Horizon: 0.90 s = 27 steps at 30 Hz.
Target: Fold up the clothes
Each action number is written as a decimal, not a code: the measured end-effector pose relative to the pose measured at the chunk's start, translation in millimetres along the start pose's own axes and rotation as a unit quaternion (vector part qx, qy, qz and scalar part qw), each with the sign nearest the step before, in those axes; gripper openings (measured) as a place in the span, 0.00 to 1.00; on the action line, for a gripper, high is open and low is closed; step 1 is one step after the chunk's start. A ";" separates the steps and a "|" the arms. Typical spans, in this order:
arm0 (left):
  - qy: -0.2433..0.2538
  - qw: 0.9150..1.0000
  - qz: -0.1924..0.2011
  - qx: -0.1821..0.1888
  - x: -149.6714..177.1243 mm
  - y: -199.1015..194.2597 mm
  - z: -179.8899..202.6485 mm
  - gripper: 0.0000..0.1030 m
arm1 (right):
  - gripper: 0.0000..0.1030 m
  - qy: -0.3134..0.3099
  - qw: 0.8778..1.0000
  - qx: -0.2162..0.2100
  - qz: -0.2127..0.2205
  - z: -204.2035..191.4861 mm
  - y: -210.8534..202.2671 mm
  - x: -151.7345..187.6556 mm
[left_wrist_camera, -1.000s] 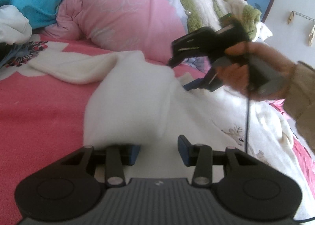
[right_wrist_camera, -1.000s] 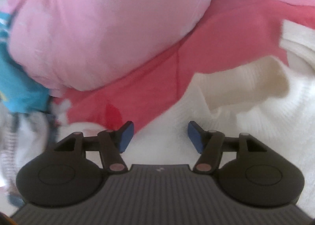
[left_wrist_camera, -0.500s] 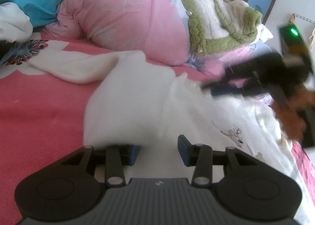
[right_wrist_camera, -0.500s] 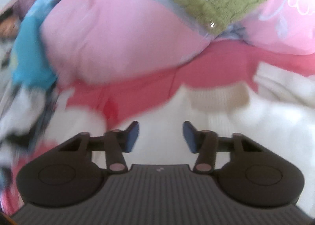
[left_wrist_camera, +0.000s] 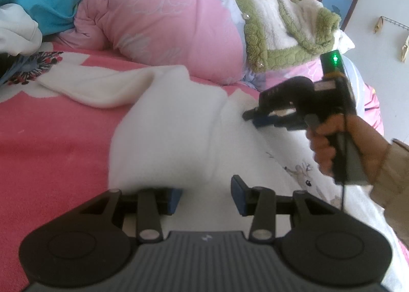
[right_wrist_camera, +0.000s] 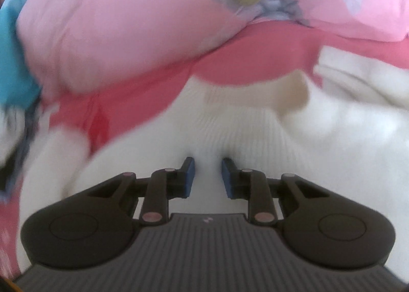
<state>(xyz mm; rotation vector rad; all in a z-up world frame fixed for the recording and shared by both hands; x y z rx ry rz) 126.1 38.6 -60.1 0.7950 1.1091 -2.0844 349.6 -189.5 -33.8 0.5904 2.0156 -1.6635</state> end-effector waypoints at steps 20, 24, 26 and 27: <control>-0.002 1.000 0.001 0.003 0.1 0.4 0.5 0.43 | 0.16 -0.300 0.950 -0.082 -0.031 -36.4 -128.9 117.7; -0.004 1.000 0.001 0.007 0.2 -0.2 -1.2 0.43 | 0.17 -0.267 0.962 -0.055 -0.013 -36.8 -83.3 93.4; -0.005 1.000 0.001 0.009 0.5 -0.6 -2.0 0.43 | 0.16 -0.198 0.980 -0.033 0.005 -20.7 -63.1 61.7; -0.006 1.000 0.002 0.010 0.6 -0.8 -2.3 0.43 | 0.16 -0.154 0.988 -0.015 0.017 -9.2 -55.3 44.4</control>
Point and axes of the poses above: each gripper's, at about its wrist camera, not at the fingertips, and y roughly the way its jaws point, z to its right, x to its underside, the point moved 1 cm from there along y, roughly the way its jaws point, and after that the axes turned 10 degrees about x, right-handed, at the moved point
